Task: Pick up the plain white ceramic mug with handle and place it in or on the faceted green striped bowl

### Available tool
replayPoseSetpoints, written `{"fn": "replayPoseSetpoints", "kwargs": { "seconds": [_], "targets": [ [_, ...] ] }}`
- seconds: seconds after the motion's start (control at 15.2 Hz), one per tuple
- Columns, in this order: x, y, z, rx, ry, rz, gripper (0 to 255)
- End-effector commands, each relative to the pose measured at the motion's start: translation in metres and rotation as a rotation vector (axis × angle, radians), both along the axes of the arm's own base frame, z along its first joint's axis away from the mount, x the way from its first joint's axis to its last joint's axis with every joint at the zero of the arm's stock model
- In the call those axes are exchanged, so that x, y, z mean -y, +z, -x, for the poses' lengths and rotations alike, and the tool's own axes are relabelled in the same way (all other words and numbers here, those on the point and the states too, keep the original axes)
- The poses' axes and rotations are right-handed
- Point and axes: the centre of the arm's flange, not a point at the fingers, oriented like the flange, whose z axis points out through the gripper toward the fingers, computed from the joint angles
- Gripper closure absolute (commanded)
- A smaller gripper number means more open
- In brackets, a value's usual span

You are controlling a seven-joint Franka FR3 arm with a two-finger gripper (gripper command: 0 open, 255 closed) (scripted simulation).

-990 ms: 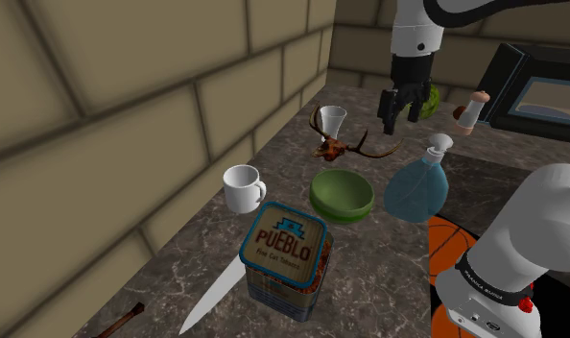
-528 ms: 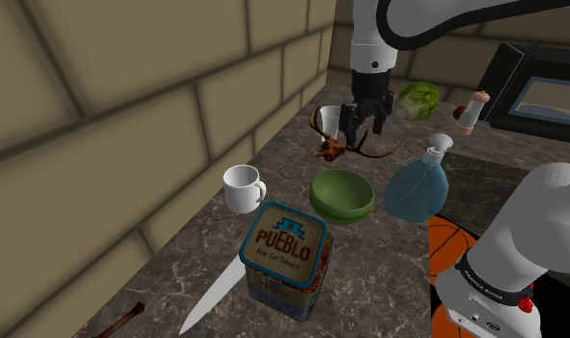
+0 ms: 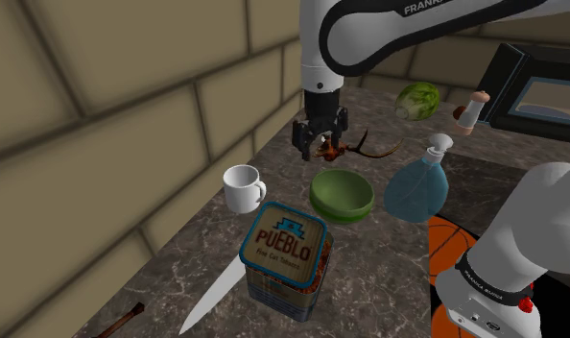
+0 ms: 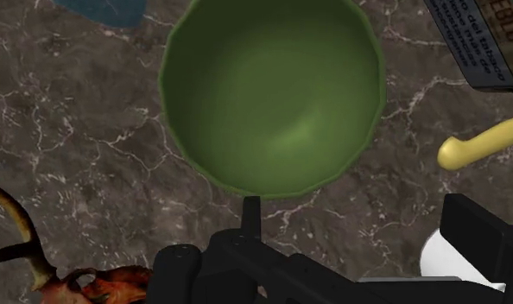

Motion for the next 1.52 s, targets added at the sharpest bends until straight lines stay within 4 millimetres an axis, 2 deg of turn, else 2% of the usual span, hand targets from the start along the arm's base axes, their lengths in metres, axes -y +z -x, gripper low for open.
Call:
{"fn": "replayPoseSetpoints", "kwargs": {
  "seconds": [0.0,1.12,1.45],
  "targets": [
    [-0.021,-0.008,-0.013,0.006,-0.003,-0.004,0],
    [-0.185,-0.075,-0.138,0.051,-0.017,-0.031,0],
    [-0.19,-0.098,-0.14,0.052,-0.017,-0.032,0]
  ]
}}
